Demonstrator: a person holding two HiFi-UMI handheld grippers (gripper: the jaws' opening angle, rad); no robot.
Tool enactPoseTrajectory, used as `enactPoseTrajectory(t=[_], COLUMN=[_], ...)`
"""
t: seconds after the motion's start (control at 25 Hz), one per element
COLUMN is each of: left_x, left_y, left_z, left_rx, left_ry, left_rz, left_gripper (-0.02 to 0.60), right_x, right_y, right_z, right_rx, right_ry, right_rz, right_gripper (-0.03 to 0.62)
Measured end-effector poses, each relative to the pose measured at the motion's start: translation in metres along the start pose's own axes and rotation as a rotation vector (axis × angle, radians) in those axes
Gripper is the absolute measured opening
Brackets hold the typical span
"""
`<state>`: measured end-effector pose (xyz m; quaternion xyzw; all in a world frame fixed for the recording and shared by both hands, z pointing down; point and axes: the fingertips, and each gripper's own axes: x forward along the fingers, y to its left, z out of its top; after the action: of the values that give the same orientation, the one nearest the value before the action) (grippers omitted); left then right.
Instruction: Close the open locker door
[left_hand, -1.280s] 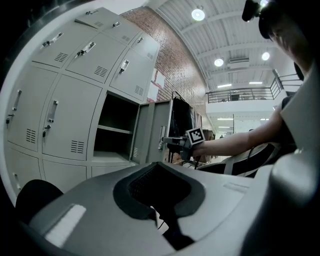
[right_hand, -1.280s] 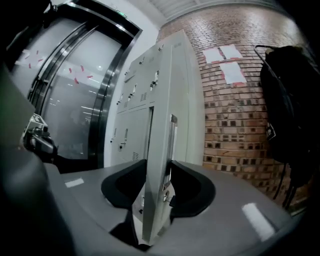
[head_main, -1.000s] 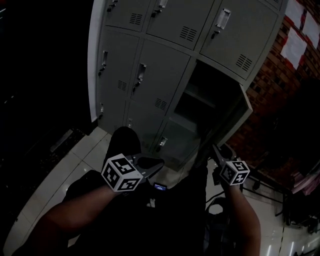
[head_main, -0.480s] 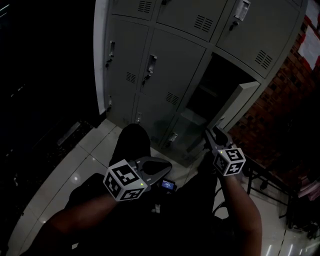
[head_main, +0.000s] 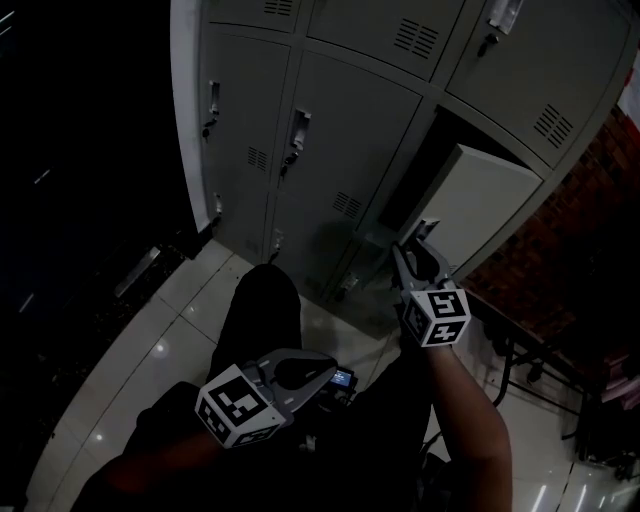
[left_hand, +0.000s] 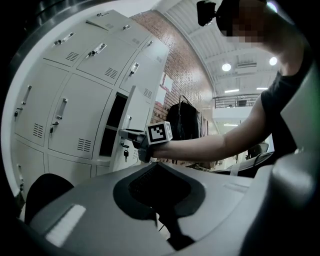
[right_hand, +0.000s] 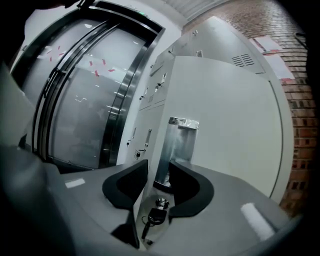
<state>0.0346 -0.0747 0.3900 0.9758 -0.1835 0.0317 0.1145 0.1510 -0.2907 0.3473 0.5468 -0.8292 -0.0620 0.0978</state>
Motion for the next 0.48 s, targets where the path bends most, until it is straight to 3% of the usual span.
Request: enactPoseTrajectory(t=[0.2,0.48], left_x=[0.009,0.016], left_y=[0.006,0.019], left_z=[0.003,0.004], left_rx=[0.005,0.072], left_ry=[0.020,0.075], left_rz=[0.009,0.040], left_gripper=[0.012,0.012], right_x=[0.035,0.076], right_y=[-0.010,-0.034], right_z=[0.004,0.002], right_rx=[-0.033,0.012], right_ry=[-0.008,-0.037], right_rz=[0.017,0.000], right_gripper=[0.123,0.103])
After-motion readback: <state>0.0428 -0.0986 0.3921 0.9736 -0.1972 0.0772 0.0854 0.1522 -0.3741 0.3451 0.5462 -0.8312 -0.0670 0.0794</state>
